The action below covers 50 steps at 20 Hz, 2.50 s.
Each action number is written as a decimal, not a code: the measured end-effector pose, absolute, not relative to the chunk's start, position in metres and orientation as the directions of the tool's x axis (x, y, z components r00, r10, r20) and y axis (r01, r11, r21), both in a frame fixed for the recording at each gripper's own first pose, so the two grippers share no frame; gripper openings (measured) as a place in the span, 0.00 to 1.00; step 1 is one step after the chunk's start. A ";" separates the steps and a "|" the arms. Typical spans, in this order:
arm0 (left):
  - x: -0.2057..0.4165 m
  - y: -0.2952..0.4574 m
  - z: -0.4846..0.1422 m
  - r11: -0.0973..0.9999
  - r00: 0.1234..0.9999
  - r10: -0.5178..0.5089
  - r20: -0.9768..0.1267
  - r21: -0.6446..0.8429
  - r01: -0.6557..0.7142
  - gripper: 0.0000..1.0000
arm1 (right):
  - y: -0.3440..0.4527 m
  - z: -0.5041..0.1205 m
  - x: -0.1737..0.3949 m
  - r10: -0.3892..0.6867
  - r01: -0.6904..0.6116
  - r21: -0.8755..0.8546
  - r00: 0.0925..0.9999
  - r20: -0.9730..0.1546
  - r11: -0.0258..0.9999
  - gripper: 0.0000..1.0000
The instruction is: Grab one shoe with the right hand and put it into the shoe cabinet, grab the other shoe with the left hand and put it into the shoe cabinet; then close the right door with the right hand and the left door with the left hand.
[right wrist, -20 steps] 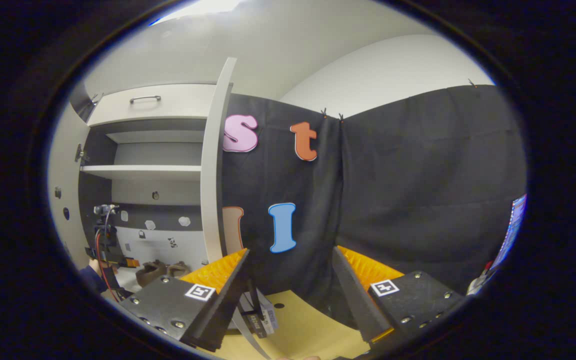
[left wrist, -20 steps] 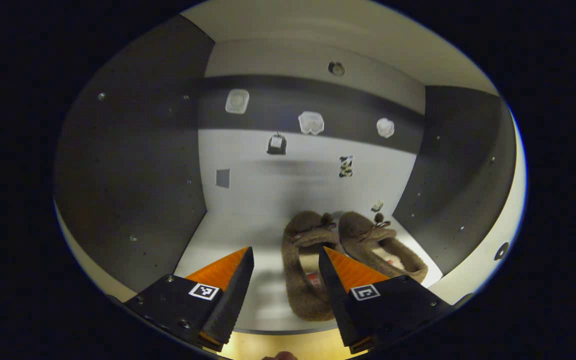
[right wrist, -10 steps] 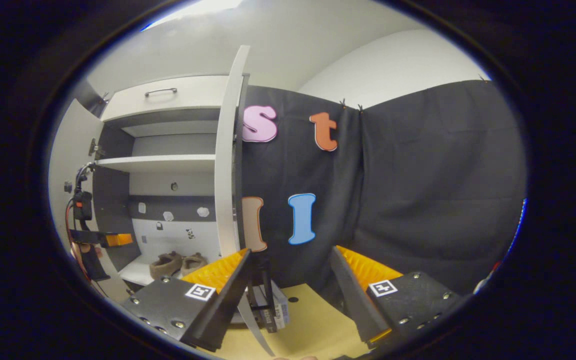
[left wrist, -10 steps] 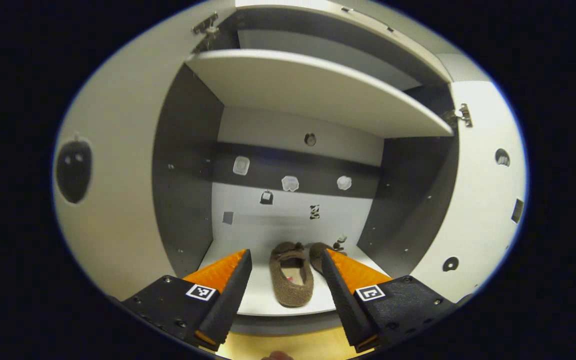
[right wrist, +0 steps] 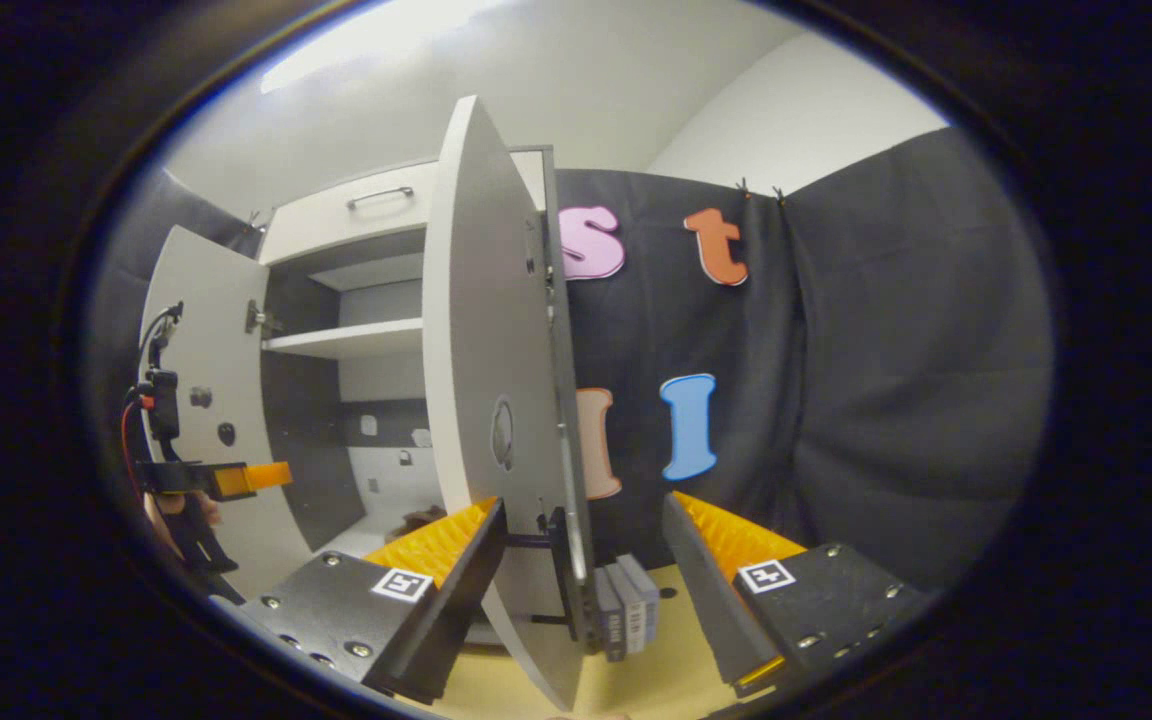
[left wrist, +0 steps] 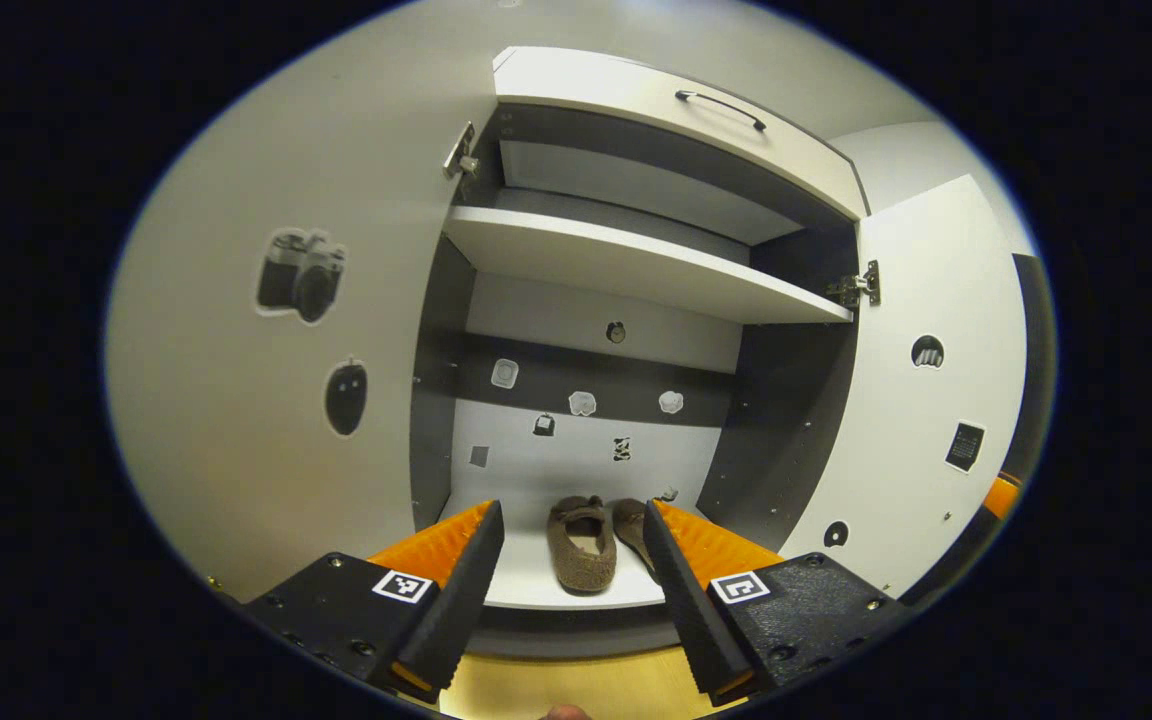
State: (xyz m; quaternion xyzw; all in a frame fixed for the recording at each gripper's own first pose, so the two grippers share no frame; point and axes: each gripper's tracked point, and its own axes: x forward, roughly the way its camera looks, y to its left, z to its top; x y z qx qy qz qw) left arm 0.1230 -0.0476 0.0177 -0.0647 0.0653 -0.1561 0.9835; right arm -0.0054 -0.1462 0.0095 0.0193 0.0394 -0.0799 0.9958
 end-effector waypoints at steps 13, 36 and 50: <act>0.079 -0.014 0.037 0.952 0.955 -0.284 -0.086 -0.147 0.270 0.86 | -0.077 -0.014 0.041 0.017 -0.014 0.026 0.993 -0.117 1.000 0.96; -0.025 0.069 0.079 0.973 0.981 -0.191 -0.024 -0.139 0.186 0.85 | -0.021 -0.042 0.121 0.121 -0.119 0.025 0.984 -0.134 0.993 1.00; -0.020 0.188 0.048 0.978 0.997 0.032 -0.067 -0.206 -0.045 0.82 | 0.002 -0.053 0.154 0.122 -0.113 0.062 0.981 -0.153 0.992 0.97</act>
